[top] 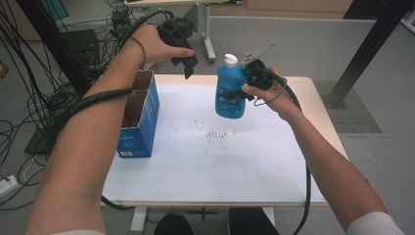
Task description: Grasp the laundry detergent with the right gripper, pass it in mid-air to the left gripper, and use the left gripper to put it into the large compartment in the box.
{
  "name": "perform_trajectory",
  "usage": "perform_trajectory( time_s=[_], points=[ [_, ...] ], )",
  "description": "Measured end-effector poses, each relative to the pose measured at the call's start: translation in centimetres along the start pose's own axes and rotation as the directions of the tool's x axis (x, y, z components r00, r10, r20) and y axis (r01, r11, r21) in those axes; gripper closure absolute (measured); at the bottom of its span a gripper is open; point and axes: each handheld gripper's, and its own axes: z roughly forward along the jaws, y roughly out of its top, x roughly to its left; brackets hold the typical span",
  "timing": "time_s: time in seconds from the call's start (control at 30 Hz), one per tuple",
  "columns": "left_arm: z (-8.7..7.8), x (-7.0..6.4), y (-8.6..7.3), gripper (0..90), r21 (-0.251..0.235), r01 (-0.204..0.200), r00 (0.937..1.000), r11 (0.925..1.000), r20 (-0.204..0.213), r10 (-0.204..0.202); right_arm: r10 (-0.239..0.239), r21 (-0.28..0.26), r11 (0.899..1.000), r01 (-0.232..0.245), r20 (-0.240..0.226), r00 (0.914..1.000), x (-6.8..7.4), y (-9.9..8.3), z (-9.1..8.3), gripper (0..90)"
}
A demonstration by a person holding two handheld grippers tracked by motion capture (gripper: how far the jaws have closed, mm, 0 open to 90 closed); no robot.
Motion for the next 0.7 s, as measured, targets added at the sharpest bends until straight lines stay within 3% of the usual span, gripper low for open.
perform_trajectory(
  time_s=[0.23,0.33,0.4,0.6,0.7],
  points=[
    [-2.0,0.6,-0.8,6.0,-0.024,-0.095,0.9954,0.9952,0.011,0.095,-0.042,0.012,0.999,0.043,-0.061,0.9973,-0.1,3.4,3.1,43.4],
    [-2.9,0.5,-1.5,5.8,-0.044,-0.164,0.9854,0.9854,0.039,0.166,-0.063,0.013,0.998,0.065,-0.088,0.9941,-0.1,4.4,4.5,43.4],
    [-3.4,0.5,-1.9,5.9,-0.050,-0.202,0.9787,0.9781,0.027,0.203,-0.075,0.013,0.997,0.077,-0.116,0.9904,0.0,4.9,5.4,43.4],
    [-3.8,0.4,-2.5,6.1,-0.052,-0.260,0.9647,0.9643,0.031,0.262,-0.119,0.020,0.992,0.124,-0.178,0.9767,0.8,5.9,7.9,43.3],
    [-3.5,0.0,-2.7,6.1,-0.041,-0.298,0.9536,0.9536,0.031,0.299,-0.141,0.020,0.989,0.148,-0.215,0.9664,1.4,6.1,9.1,43.4]
  ],
)
